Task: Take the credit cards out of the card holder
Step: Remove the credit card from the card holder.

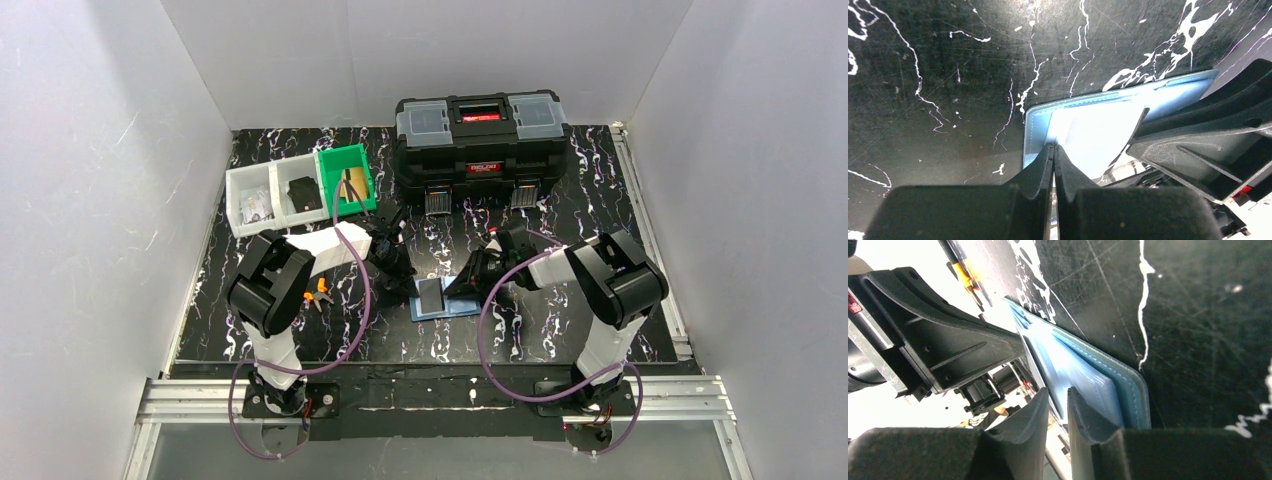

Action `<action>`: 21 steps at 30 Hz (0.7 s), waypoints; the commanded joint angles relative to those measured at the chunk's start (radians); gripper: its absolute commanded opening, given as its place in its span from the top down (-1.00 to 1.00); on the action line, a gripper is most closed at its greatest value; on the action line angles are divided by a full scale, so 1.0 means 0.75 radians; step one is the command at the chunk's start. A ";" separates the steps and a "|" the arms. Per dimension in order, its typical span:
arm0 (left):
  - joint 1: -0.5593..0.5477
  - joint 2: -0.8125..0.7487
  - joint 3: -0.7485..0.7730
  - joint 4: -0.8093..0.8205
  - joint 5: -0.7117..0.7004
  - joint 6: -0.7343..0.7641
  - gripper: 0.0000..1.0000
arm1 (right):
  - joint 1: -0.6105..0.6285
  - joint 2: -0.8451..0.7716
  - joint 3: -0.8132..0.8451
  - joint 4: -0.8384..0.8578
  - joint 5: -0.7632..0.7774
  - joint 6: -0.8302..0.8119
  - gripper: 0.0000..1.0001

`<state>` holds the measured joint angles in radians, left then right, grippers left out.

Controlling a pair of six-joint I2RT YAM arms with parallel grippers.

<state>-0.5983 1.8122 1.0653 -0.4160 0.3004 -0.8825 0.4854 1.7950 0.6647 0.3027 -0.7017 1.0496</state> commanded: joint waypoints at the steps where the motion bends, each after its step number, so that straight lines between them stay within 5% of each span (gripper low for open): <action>1: -0.026 0.152 -0.099 -0.124 -0.202 0.049 1.00 | 0.001 0.056 -0.067 0.192 -0.007 0.092 0.42; 21: -0.028 0.168 -0.093 -0.124 -0.200 0.050 1.00 | 0.022 0.120 -0.031 0.266 -0.056 0.117 0.62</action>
<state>-0.5972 1.8229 1.0737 -0.4278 0.3046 -0.8822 0.4919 1.8561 0.6350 0.5217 -0.7368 1.1091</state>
